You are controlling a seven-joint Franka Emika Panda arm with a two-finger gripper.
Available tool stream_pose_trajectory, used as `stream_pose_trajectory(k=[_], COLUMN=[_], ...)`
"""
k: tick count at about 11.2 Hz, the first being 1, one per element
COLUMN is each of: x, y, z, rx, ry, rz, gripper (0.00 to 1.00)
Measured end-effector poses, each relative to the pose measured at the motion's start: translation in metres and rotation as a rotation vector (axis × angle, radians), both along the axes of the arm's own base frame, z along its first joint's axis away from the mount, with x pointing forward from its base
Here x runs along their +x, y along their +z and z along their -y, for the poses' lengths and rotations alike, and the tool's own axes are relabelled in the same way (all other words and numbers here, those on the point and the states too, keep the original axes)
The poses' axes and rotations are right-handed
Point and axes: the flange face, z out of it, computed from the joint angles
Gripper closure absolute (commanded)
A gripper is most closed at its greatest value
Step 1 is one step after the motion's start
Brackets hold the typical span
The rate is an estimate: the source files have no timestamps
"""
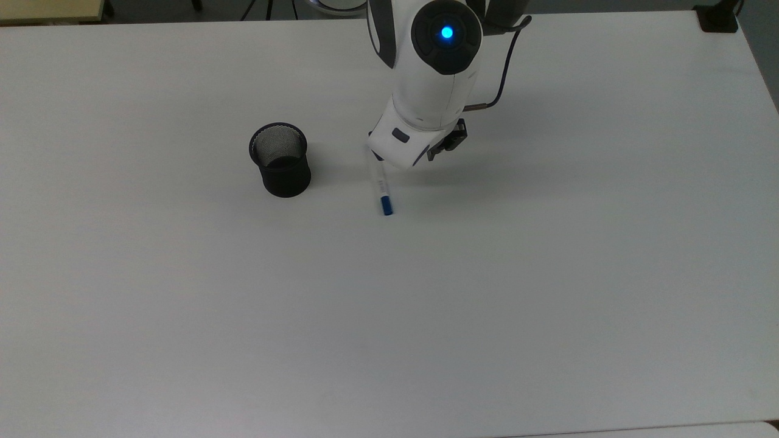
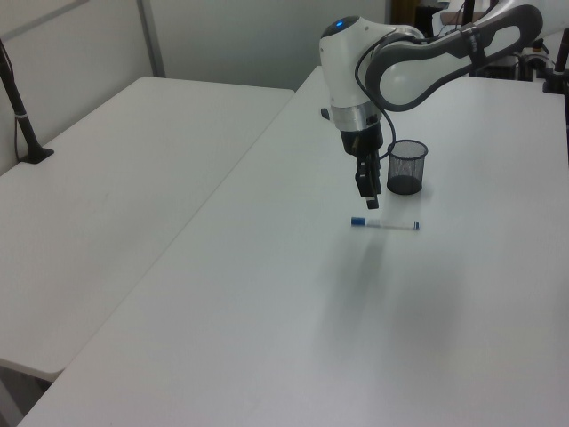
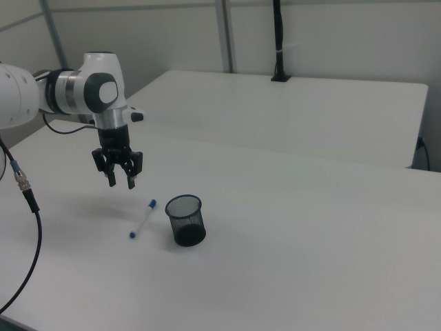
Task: Remove the marker
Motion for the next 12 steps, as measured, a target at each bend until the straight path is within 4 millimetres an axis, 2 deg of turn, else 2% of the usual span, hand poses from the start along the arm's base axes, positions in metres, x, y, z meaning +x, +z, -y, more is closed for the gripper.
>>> stream_pose_trajectory(k=[2,3,6,9,11,12], x=[0.003,0.003,-0.013,-0.041,-0.060,-0.066], y=[0.014,0.033,0.114,0.187,0.211,0.216], z=[0.004,0.009,0.041,0.087,0.111,0.118], rx=[0.000,0.002,-0.007,-0.006,-0.007,-0.008], ry=[-0.020,-0.030,-0.105,-0.184,-0.222,-0.233], rz=[0.027,0.057,0.141,0.220,0.253,0.259], gripper=[0.00,0.00,0.00,0.00,0.00,0.00])
